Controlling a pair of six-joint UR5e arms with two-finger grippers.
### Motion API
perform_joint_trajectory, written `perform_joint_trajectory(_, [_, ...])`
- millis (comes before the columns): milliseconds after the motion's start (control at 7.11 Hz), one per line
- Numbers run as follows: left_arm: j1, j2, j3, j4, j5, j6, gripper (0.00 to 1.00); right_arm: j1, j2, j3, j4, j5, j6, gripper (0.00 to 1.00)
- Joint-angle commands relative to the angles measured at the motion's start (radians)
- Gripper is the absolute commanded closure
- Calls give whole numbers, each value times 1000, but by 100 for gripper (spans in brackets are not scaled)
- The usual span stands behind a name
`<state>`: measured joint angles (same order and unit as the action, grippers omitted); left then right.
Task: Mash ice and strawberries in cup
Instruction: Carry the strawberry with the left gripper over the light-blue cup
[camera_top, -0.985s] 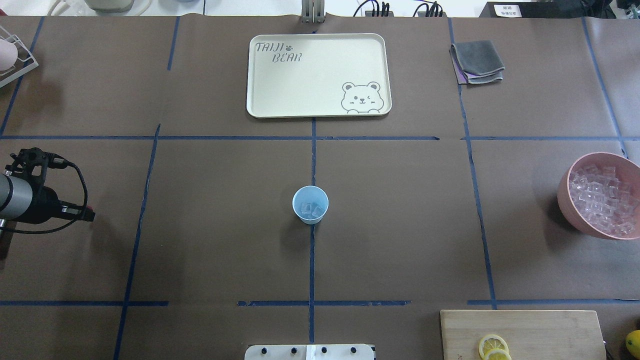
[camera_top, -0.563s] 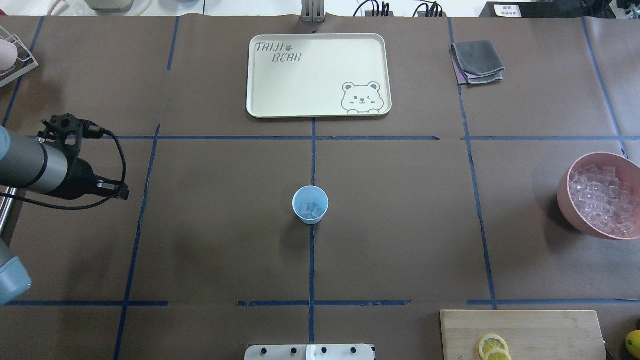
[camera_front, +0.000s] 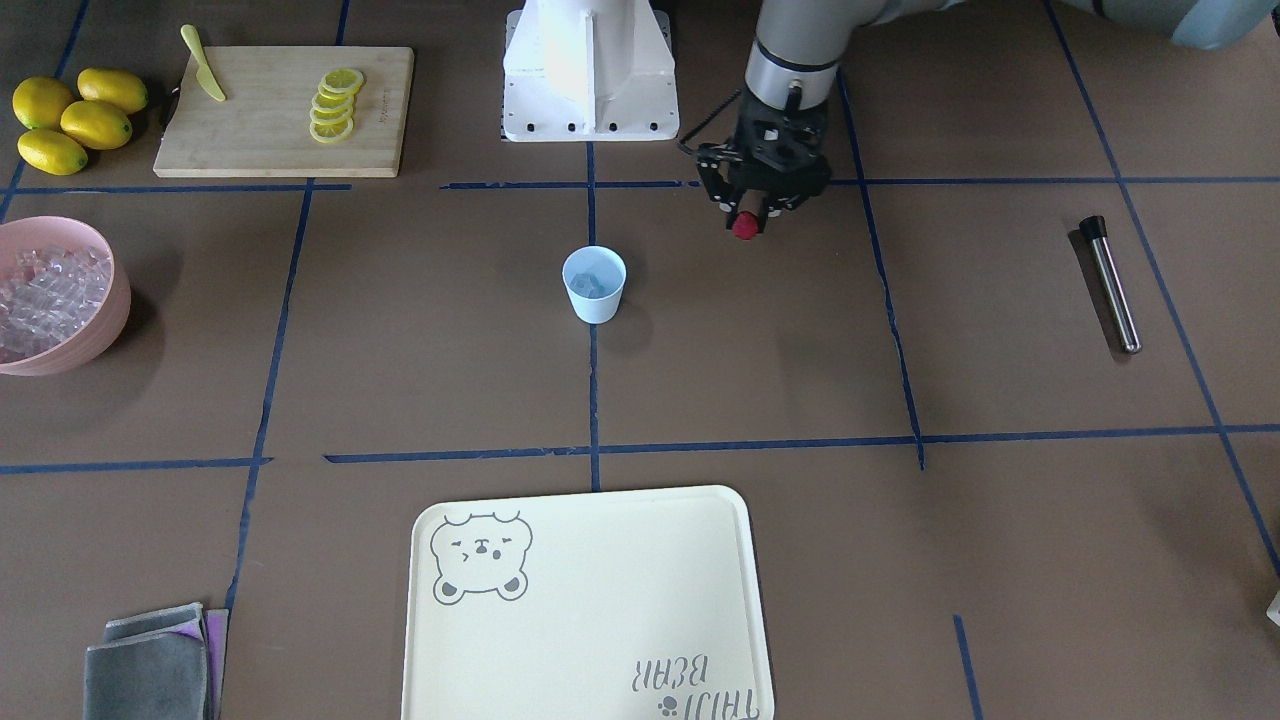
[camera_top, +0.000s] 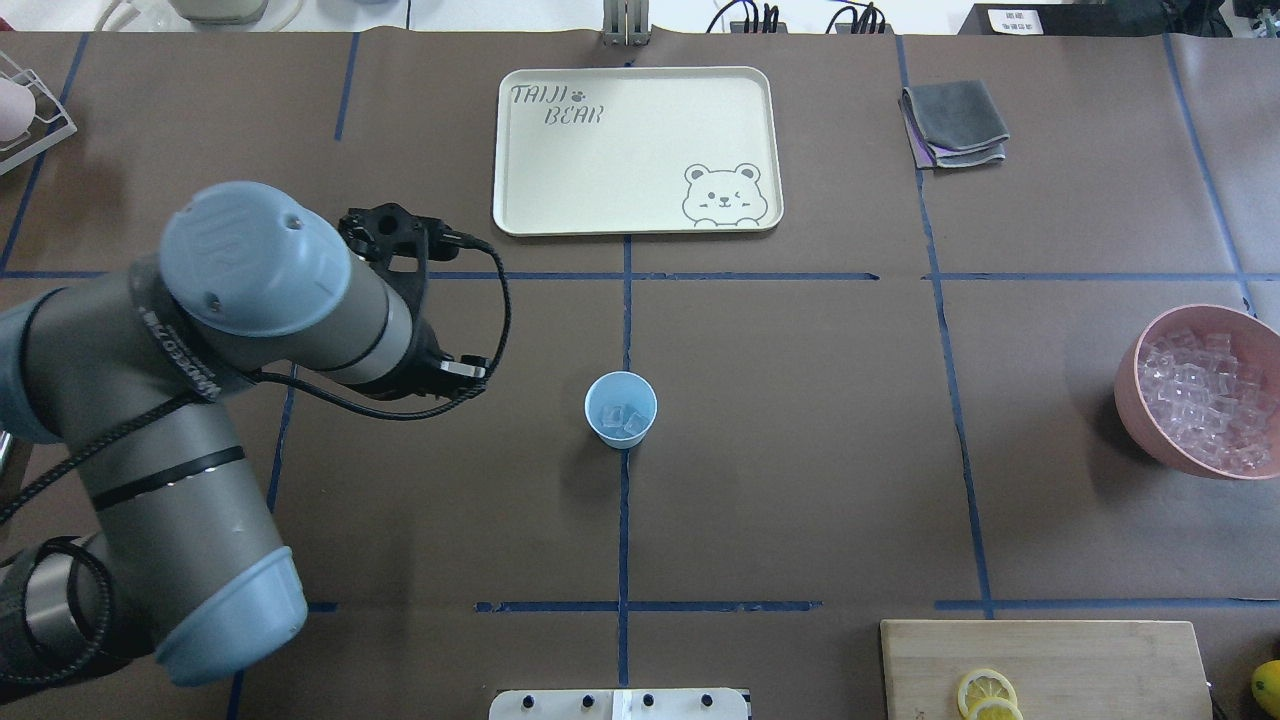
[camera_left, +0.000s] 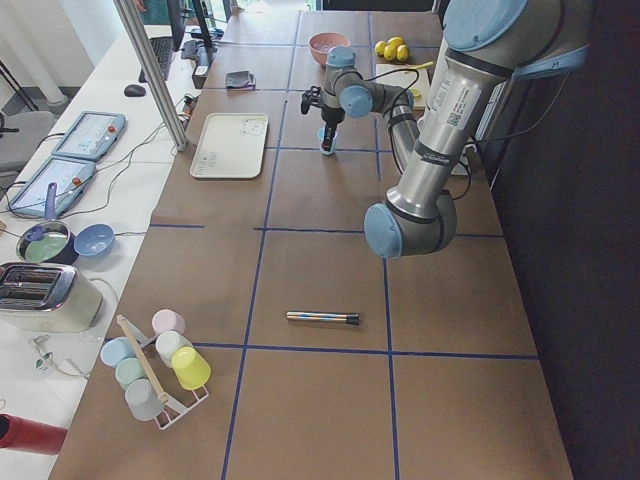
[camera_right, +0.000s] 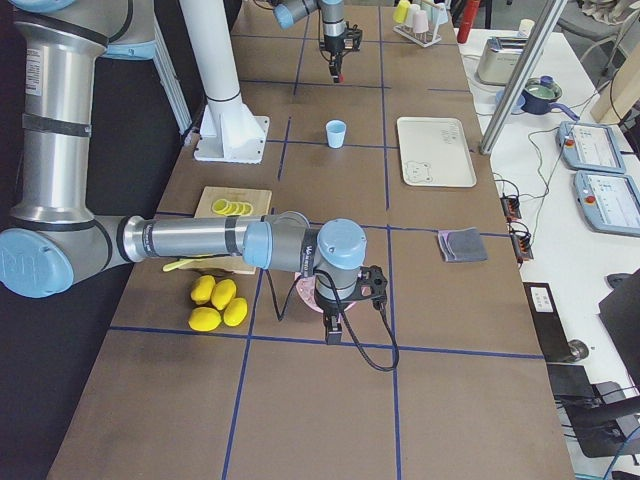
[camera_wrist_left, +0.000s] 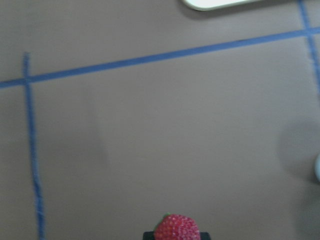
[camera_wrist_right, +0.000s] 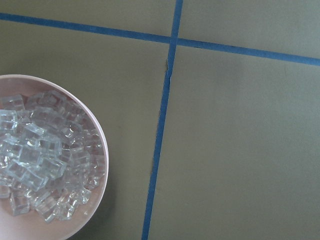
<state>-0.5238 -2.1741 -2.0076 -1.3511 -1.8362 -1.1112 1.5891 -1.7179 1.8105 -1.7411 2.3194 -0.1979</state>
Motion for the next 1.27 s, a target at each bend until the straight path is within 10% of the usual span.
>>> perform_joint_trajectory(0, [63, -240, 200, 24, 66, -163, 99, 0, 0, 3, 0, 0, 2, 0])
perform_joint_trajectory(422, [84, -254, 242, -33, 86, -205, 87, 3, 0, 6, 0, 0, 2, 0])
perform_joint_trajectory(563, [84, -254, 236, -28, 83, -206, 30, 3, 0, 4, 0, 0, 2, 0])
perform_joint_trajectory(704, [84, -248, 233, -31, 83, -202, 0, 5, 0, 6, 0, 0, 2, 0])
perform_joint_trajectory(1126, [79, -228, 218, -22, 81, -168, 0, 6, 0, 4, 0, 0, 2, 0])
